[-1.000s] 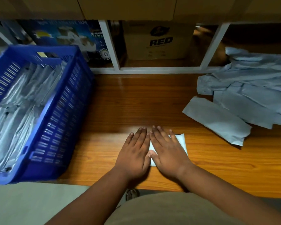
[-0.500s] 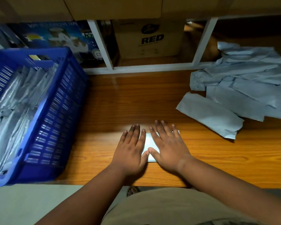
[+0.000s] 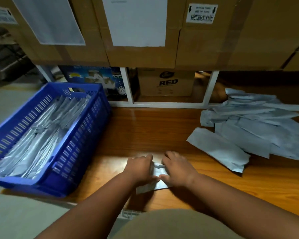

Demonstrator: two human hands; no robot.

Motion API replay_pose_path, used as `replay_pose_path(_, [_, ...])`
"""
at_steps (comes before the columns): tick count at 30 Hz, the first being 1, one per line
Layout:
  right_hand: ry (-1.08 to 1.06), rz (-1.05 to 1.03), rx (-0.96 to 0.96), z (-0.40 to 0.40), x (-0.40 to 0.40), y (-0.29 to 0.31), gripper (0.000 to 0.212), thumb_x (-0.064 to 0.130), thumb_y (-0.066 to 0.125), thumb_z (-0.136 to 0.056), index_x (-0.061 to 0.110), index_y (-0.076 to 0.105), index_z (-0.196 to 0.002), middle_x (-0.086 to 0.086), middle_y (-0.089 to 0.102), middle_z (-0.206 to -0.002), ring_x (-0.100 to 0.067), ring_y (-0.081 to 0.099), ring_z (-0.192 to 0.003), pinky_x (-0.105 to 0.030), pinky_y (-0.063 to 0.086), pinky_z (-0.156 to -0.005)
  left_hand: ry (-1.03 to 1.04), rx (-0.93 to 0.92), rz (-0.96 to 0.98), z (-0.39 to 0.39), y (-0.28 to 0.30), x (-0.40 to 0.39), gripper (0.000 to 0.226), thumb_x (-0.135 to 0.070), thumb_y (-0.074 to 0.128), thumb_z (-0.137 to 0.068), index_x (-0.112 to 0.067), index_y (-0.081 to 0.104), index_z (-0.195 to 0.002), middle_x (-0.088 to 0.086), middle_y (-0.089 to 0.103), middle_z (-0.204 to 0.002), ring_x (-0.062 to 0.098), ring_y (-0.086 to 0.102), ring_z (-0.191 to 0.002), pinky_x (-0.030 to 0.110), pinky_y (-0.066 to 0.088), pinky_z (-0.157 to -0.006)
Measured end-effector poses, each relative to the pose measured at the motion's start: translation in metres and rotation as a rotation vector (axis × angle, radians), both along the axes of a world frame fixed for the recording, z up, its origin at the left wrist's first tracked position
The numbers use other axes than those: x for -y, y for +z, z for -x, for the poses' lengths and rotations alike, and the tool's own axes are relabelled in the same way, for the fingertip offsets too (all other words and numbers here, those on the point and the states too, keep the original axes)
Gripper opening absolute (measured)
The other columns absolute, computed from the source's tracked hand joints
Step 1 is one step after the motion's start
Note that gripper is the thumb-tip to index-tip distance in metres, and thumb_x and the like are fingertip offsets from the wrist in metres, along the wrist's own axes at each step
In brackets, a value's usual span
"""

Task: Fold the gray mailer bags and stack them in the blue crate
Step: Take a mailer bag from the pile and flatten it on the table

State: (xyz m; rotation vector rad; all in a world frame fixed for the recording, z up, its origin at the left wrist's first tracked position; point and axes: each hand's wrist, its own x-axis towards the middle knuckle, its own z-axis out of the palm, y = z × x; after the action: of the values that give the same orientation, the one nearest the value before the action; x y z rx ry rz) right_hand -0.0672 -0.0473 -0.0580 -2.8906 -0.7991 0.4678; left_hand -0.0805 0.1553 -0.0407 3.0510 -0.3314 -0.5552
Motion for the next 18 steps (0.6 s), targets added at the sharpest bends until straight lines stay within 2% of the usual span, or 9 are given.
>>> replay_pose_path(3, [0.05, -0.008, 0.001, -0.016, -0.004, 0.021, 0.03, 0.055, 0.067, -0.094, 0.032, 0.054, -0.108, 0.003, 0.056, -0.117, -0.024, 0.056, -0.112, -0.043, 0.046, -0.093, -0.026, -0.017, 0.018, -0.01, 0.024, -0.003, 0.033, -0.049, 0.076, -0.086, -0.025, 0.065, -0.107, -0.001, 0.071, -0.11, 0.028, 0.068, -0.107, 0.039, 0.056, -0.086])
replay_pose_path(5, [0.064, -0.049, -0.038, -0.034, -0.009, 0.042, 0.021, 0.045, 0.071, -0.097, 0.034, 0.053, -0.1, 0.007, 0.062, -0.104, -0.022, 0.063, -0.098, -0.042, 0.053, -0.083, 0.021, 0.019, 0.083, -0.016, 0.048, -0.013, 0.024, -0.04, 0.077, -0.09, -0.026, 0.068, -0.106, -0.003, 0.07, -0.107, 0.023, 0.068, -0.102, 0.041, 0.059, -0.087])
replay_pose_path(7, [0.089, -0.114, -0.055, -0.055, -0.018, 0.07, 0.015, 0.04, 0.072, -0.099, 0.035, 0.059, -0.104, 0.01, 0.065, -0.102, -0.017, 0.063, -0.092, -0.04, 0.055, -0.077, 0.07, 0.066, 0.134, -0.019, 0.08, -0.03, 0.023, -0.04, 0.078, -0.091, -0.03, 0.069, -0.11, -0.008, 0.068, -0.105, 0.017, 0.067, -0.099, 0.041, 0.06, -0.088])
replay_pose_path(10, [0.178, -0.171, 0.026, -0.086, -0.041, 0.122, 0.004, 0.034, 0.071, -0.1, 0.036, 0.069, -0.104, 0.014, 0.066, -0.101, -0.011, 0.062, -0.091, -0.039, 0.056, -0.079, 0.129, 0.17, 0.162, -0.017, 0.131, -0.065, 0.022, -0.037, 0.077, -0.094, -0.035, 0.07, -0.114, -0.012, 0.068, -0.106, 0.012, 0.066, -0.098, 0.037, 0.059, -0.088])
replay_pose_path(14, [0.315, -0.218, 0.17, -0.113, -0.095, 0.193, 0.004, 0.036, 0.066, -0.102, 0.039, 0.067, -0.099, 0.016, 0.062, -0.095, -0.004, 0.059, -0.088, -0.035, 0.056, -0.077, 0.219, 0.353, 0.085, -0.002, 0.197, -0.121, 0.019, -0.039, 0.077, -0.094, -0.029, 0.072, -0.11, -0.002, 0.073, -0.104, 0.023, 0.069, -0.099, 0.039, 0.058, -0.084])
replay_pose_path(18, [0.413, -0.276, 0.251, -0.116, -0.17, 0.25, 0.009, 0.037, 0.065, -0.104, 0.039, 0.066, -0.095, 0.015, 0.063, -0.094, -0.005, 0.062, -0.086, -0.032, 0.055, -0.073, 0.33, 0.468, 0.009, 0.027, 0.243, -0.178, 0.019, -0.038, 0.077, -0.094, -0.024, 0.074, -0.108, 0.002, 0.072, -0.101, 0.025, 0.067, -0.099, 0.039, 0.055, -0.083])
